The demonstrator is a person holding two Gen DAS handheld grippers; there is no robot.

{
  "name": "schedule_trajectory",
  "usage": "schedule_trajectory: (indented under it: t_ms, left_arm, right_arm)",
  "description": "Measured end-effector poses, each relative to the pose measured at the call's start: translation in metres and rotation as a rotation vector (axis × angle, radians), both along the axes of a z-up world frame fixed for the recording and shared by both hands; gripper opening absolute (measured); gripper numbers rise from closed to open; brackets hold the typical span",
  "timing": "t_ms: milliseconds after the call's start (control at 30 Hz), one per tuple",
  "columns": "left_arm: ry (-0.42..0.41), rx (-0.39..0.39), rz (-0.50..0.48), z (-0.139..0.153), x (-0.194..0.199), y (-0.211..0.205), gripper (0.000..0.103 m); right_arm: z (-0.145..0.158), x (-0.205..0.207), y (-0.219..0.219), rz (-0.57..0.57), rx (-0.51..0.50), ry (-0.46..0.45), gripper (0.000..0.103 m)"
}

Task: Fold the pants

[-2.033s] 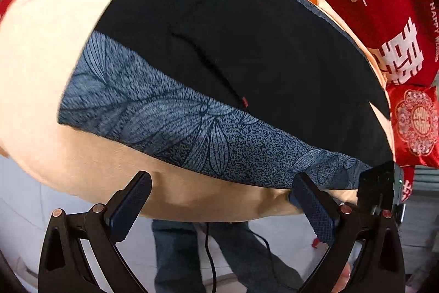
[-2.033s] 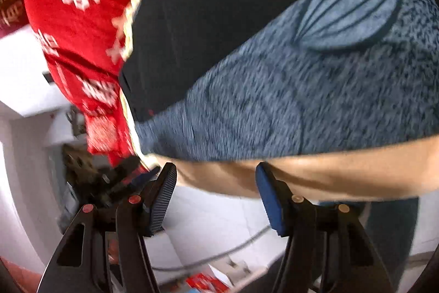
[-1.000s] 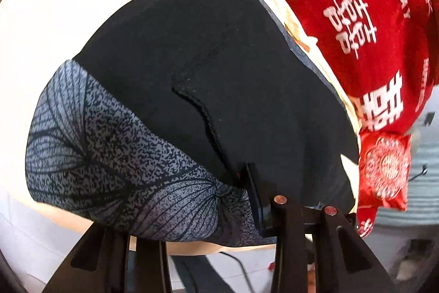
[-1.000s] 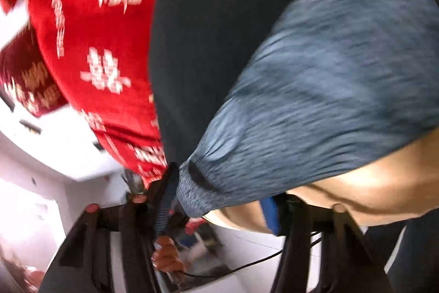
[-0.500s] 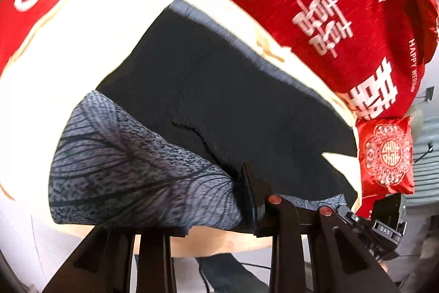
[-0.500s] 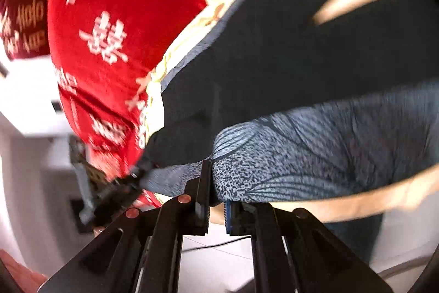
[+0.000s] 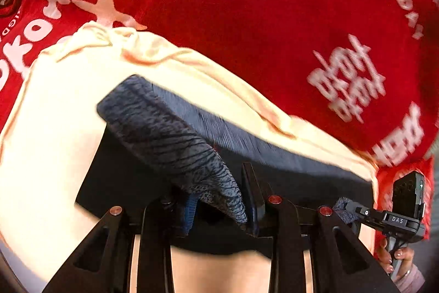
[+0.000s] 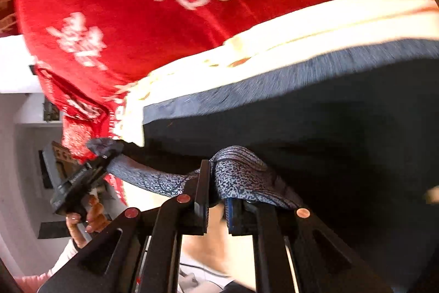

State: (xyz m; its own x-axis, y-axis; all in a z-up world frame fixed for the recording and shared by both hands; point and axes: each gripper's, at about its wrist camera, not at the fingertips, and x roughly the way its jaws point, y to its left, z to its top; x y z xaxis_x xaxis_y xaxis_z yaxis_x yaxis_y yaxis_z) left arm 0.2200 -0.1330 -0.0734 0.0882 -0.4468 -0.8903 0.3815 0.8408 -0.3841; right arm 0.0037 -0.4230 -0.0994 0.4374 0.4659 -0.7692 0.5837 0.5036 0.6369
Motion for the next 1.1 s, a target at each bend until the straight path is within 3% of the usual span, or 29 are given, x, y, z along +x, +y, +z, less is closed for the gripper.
schedule_trajectory:
  t_ms: [133,233,300,333,367,400,500,567,667,767,833,867,933,1033,1100]
  left_arm:
    - [-0.012,0.097,0.047,-0.040,0.021,-0.020,0.033]
    - [0.026,0.132,0.082,-0.055,0.033,-0.024,0.036]
    - [0.040,0.124,0.098,-0.049,0.036,-0.021,0.037]
    - [0.023,0.131,0.100,-0.040,0.035,-0.017,0.051]
    - [-0.004,0.147,0.109,-0.032,0.033,-0.013,0.067]
    - [-0.038,0.166,0.121,-0.023,0.032,-0.008,0.070]
    - [-0.076,0.189,0.111,-0.003,0.027,0.005,0.070]
    - [-0.091,0.226,0.072,-0.001,0.021,0.003,0.070]
    - [-0.095,0.287,-0.004,-0.018,0.012,-0.017,0.070]
    - [-0.102,0.320,-0.038,-0.045,0.004,-0.039,0.070]
    - [-0.169,0.381,-0.024,-0.055,0.001,-0.047,0.076]
    - [-0.186,0.384,-0.023,-0.057,0.001,-0.049,0.084]
    - [-0.187,0.388,-0.022,-0.062,0.003,-0.051,0.084]
    - [-0.194,0.413,-0.040,-0.056,0.000,-0.053,0.084]
    - [-0.187,0.437,-0.050,-0.054,-0.003,-0.055,0.084]
  right_arm:
    - [-0.055,0.030,-0.027,0.000,0.037,0.073,0.012]
    - [-0.076,0.038,-0.034,-0.003,0.069,0.099,0.014]
    - [-0.069,0.037,-0.032,0.009,0.073,0.083,0.027]
    - [-0.062,0.034,-0.030,0.022,0.071,0.065,0.059]
    - [-0.050,0.031,-0.028,0.032,0.067,0.043,0.080]
    - [-0.039,0.028,-0.026,0.032,0.065,0.026,0.083]
    - [-0.002,0.018,-0.014,0.033,0.009,-0.029,0.080]
    - [0.011,0.025,0.001,0.071,0.005,-0.069,0.057]
    - [0.000,0.064,0.031,0.212,-0.034,-0.056,0.042]
    - [-0.027,0.100,0.054,0.314,-0.100,-0.034,0.041]
    - [-0.048,0.117,0.059,0.350,-0.164,0.005,0.041]
    - [-0.060,0.125,0.057,0.357,-0.203,0.033,0.034]
    - [-0.071,0.131,0.048,0.334,-0.228,0.059,0.026]
    - [-0.057,0.122,0.028,0.224,-0.245,0.023,0.031]
    - [-0.042,0.109,0.016,0.178,-0.253,0.006,0.039]
